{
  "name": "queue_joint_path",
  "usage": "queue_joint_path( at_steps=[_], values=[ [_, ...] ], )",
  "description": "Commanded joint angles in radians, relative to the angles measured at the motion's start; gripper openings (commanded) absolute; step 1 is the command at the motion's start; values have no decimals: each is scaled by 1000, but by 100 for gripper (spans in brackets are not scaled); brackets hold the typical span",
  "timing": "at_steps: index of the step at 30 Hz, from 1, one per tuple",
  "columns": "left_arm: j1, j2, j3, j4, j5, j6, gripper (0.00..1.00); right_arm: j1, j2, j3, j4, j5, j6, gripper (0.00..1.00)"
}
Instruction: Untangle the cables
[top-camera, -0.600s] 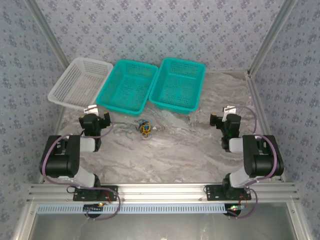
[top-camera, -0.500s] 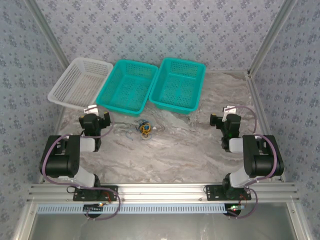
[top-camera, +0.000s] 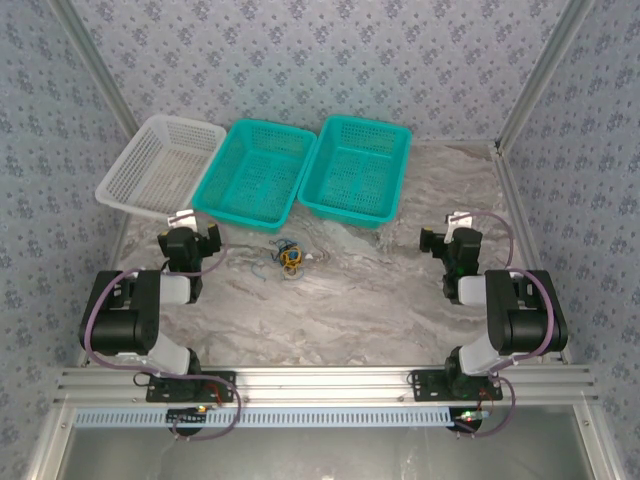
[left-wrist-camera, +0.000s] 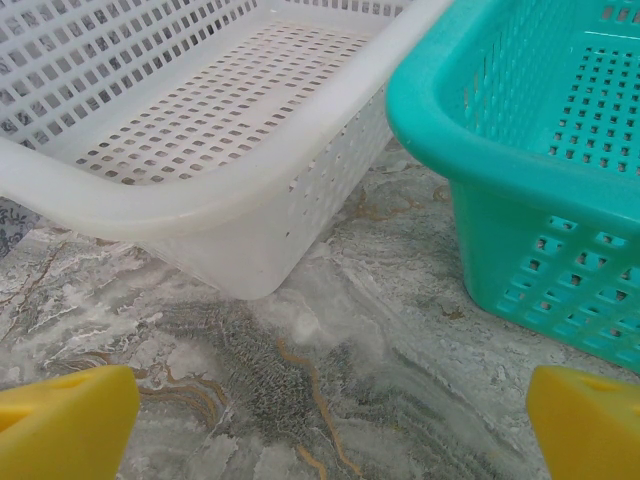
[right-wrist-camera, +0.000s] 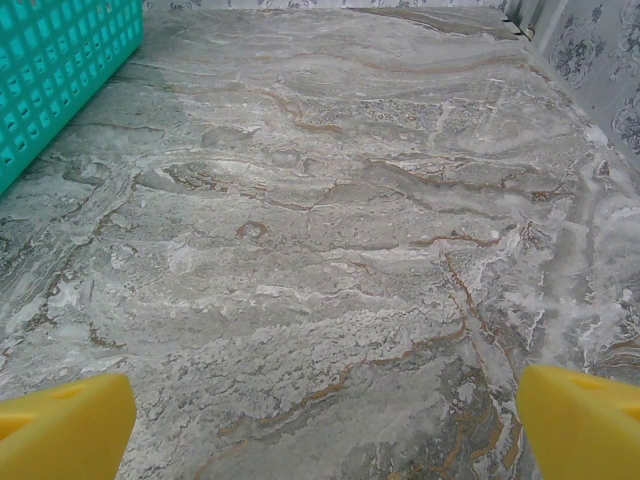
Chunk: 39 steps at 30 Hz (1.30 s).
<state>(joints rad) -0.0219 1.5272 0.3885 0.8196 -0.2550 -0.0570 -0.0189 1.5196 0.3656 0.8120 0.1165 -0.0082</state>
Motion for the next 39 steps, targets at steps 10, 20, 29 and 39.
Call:
queue_joint_path(
  at_steps=[10, 20, 29, 39],
  values=[
    [0, 5, 2, 36, -7, -5, 99, 0, -1, 8, 26, 3, 7, 100],
    [1, -41, -33, 61, -27, -17, 100, 2, -171, 82, -233, -22, -9, 100],
    [-2, -318, -40, -151, -110, -53, 99, 3, -367, 185, -542, 28, 126, 100],
    [-3, -520, 152, -743, -268, -366, 100, 19, -473, 352, -994, -9, 418, 100]
  ],
)
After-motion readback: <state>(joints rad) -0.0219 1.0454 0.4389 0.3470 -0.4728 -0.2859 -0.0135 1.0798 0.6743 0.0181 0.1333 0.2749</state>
